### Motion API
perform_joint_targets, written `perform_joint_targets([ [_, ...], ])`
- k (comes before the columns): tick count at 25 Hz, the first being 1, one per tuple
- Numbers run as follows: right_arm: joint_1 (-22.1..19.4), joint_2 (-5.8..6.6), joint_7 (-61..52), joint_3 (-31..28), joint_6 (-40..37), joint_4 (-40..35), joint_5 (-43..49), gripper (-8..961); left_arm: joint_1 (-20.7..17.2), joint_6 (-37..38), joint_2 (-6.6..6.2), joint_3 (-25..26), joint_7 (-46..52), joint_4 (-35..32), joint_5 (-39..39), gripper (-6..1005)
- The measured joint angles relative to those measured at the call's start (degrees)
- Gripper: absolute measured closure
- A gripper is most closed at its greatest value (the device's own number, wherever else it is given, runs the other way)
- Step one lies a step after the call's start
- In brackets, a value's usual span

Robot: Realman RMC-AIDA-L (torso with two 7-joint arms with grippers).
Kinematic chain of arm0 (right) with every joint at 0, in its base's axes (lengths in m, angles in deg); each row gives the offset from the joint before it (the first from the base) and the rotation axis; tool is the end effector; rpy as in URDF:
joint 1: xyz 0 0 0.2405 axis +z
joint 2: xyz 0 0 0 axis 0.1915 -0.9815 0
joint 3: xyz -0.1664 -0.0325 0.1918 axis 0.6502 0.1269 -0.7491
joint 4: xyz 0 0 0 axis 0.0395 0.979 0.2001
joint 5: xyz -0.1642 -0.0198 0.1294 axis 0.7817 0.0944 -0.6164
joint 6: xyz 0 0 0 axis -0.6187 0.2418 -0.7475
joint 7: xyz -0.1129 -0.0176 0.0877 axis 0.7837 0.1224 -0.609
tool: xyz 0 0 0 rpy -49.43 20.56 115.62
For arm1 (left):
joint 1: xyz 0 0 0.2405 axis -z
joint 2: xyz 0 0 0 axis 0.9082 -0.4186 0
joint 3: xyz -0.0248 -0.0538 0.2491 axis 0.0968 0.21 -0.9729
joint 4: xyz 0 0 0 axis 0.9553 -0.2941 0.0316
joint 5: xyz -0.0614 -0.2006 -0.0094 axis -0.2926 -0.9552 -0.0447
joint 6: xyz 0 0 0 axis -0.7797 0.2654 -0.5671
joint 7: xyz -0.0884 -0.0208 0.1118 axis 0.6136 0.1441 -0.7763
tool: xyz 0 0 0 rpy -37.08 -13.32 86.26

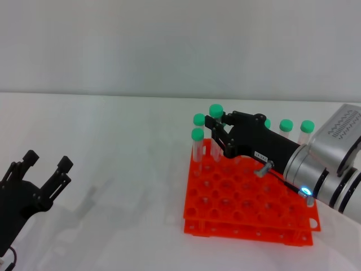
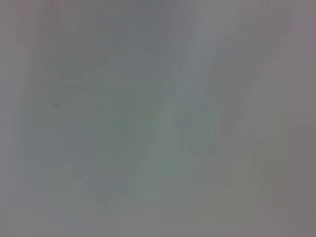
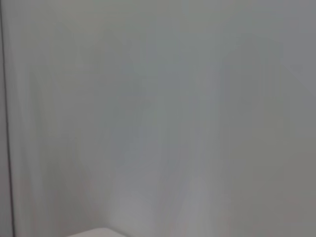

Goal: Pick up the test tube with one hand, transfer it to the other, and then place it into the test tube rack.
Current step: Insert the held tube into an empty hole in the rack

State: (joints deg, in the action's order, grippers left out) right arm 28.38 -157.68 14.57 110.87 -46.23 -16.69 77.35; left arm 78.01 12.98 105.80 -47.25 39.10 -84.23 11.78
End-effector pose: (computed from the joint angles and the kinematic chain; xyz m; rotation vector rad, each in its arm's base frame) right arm 0.1628 0.3860 -0.0906 -2.3069 0.3743 0.9173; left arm -0.3550 0.2411 0.0019 -1.6951 -0.6714 -0.9950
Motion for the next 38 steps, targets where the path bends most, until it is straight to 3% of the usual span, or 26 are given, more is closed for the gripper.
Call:
perform_joint_targets([
  [6, 0.0, 0.0, 3.4, 2.9, 0.5, 0.0, -5.2, 761, -0.1, 0.0, 0.01, 0.1, 0.0, 0.0, 0.0, 138],
  [38, 0.1, 0.0, 6.1, 5.2, 4.4, 0.4, -5.5, 761, 0.9, 0.1, 0.19, 0.1, 0.3, 0.0, 0.0, 138],
])
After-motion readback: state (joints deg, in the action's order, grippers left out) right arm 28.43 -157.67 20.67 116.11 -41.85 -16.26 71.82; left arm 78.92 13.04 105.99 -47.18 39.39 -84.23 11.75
